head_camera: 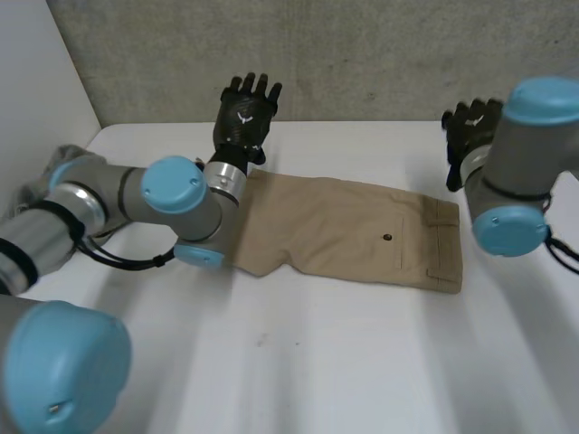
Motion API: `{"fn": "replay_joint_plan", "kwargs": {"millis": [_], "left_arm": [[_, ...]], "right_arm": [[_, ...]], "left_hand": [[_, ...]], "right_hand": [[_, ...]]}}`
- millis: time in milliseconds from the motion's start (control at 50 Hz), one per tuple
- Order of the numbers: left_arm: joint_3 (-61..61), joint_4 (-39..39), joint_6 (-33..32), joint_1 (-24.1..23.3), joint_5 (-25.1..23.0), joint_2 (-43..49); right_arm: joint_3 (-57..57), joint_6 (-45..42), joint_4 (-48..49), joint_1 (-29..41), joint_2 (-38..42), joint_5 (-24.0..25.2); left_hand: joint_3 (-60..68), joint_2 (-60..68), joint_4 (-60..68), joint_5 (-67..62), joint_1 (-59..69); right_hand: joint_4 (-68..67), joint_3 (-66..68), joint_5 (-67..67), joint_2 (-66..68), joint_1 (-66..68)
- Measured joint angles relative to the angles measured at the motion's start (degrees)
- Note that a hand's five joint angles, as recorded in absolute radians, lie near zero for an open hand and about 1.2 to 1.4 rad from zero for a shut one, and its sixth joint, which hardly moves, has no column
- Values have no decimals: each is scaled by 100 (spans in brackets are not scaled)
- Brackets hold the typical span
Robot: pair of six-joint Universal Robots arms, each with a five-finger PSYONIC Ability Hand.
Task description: Fold the laundry.
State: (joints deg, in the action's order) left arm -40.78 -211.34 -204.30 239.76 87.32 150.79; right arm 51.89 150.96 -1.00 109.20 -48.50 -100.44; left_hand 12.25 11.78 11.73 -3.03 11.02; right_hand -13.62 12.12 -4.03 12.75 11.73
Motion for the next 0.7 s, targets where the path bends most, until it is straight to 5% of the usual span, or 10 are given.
{"fn": "replay_joint_plan", "kwargs": {"millis": [220, 420, 700], "left_arm": [[-3172, -191, 87, 36, 49, -2324], [-4964, 108, 773, 38, 40, -3447], [-5410, 122, 999, 11, 48, -3658]], "right_arm": [[2718, 985, -580, -101, -1781, 1159], [4240, 1881, 547, -444, -1713, 1740], [4118, 1459, 1285, -582, -929, 1677]], "left_hand": [[0, 0, 0, 0, 0], [0, 0, 0, 0, 0], [0, 0, 0, 0, 0]], "right_hand": [[0, 14, 0, 3, 0], [-746, 911, -663, 792, 649], [-1991, 2160, -1806, 2124, 1724]]}}
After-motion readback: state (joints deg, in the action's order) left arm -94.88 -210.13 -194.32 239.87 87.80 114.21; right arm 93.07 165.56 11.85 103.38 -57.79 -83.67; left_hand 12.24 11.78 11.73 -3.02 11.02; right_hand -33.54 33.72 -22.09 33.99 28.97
